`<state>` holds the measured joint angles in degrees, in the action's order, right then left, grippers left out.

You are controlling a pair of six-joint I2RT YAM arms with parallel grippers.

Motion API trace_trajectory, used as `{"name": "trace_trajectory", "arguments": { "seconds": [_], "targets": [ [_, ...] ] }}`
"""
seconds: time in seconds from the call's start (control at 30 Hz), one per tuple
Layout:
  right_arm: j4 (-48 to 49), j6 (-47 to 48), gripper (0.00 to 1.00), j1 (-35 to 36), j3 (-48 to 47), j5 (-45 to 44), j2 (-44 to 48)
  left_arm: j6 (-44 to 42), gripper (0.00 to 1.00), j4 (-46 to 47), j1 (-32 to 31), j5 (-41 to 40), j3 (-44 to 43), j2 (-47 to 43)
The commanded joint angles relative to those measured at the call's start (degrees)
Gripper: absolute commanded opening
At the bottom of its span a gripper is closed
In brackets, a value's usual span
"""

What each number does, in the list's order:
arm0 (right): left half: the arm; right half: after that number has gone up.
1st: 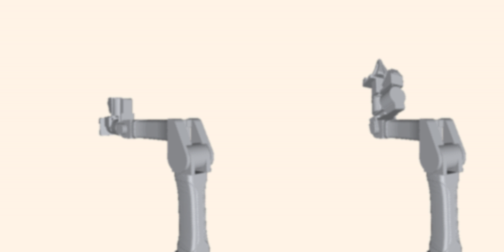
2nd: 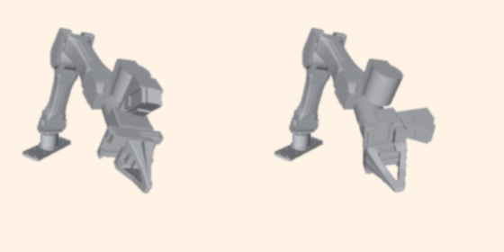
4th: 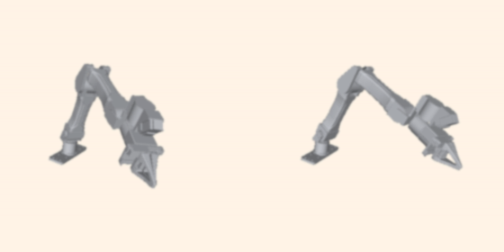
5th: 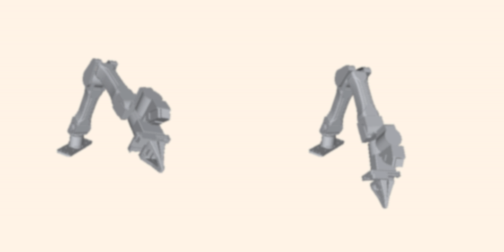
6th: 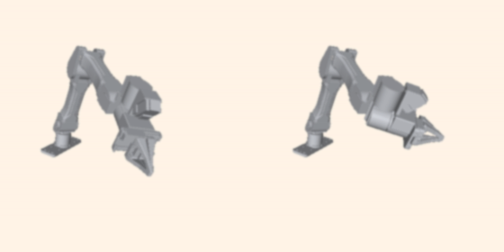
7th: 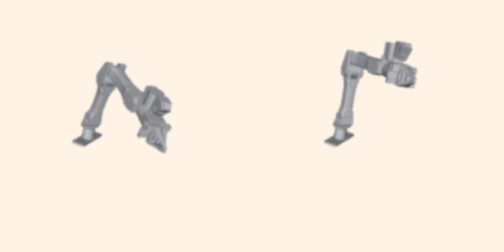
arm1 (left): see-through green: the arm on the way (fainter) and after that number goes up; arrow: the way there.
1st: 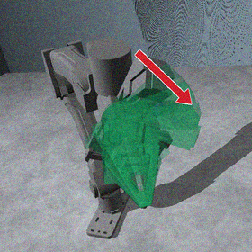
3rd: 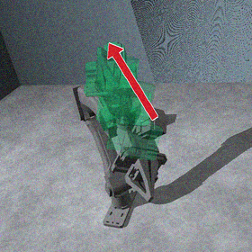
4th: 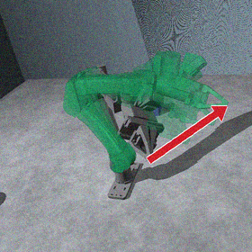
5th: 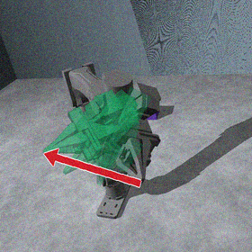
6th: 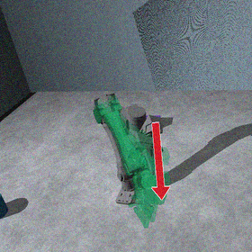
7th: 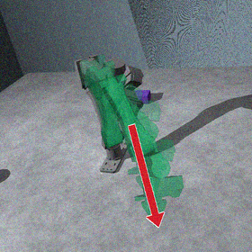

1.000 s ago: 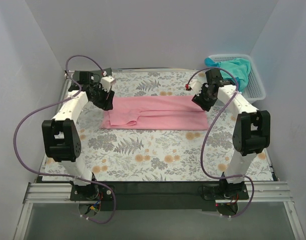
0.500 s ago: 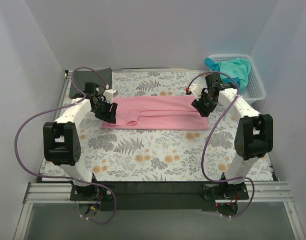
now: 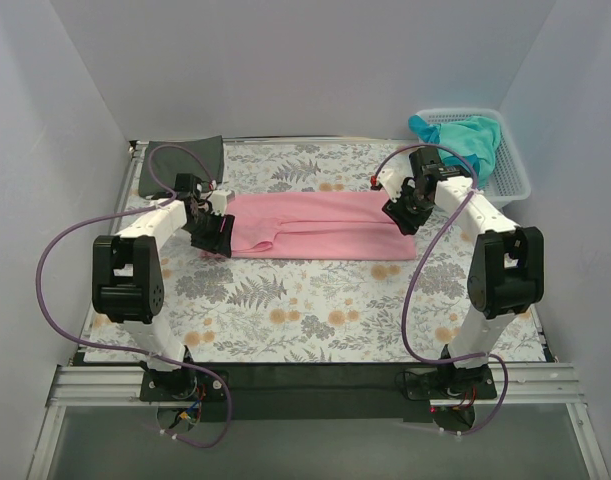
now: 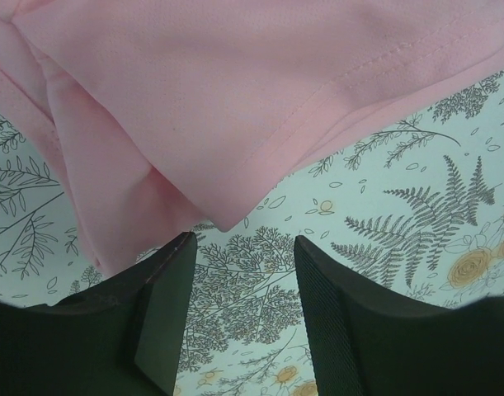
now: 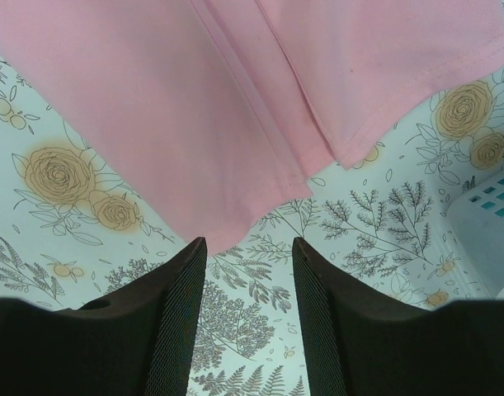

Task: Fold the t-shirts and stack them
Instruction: Fold the tshirt

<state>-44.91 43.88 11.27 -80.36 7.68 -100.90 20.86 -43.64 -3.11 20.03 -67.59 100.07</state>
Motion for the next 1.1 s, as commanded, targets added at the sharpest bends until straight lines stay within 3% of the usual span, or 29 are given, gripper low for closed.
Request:
{"name": "trace_trajectory", "arguments": {
  "seconds": [0.0, 0.2, 0.3, 0.47, 0.73, 1.07],
  "targets": [
    [-0.45, 0.24, 0.45, 0.07, -1.56, 0.58, -0.52, 1.55, 0.46, 1.36, -0.14, 0.79, 0.01, -0.14],
    [-0.45, 0.68, 0.45, 0.16, -1.47, 0.14, -0.61, 3.04, 0.4, 2.33, -0.14, 2.73, -1.05, 1.52],
    [-0.36, 0.68, 0.44, 0.16, -1.56, -0.12, -0.79, 3.66, 0.3, 2.94, -0.14, 2.91, -1.75, 2.58],
    [-0.53, 1.21, 0.43, 0.07, -1.64, -0.39, -0.87, 4.71, 0.0, 2.68, -0.14, 3.17, -4.12, 3.29],
    [-0.36, 1.65, 0.42, 0.16, -2.17, -0.48, -1.31, 6.38, 0.0, 3.29, -0.14, 7.13, -10.62, 1.7],
    [-0.53, 1.39, 0.41, 0.07, -3.23, -0.21, -2.72, 9.45, 0.0, 9.36, -0.05, 7.66, -21.15, 9.43]
  ]
}}
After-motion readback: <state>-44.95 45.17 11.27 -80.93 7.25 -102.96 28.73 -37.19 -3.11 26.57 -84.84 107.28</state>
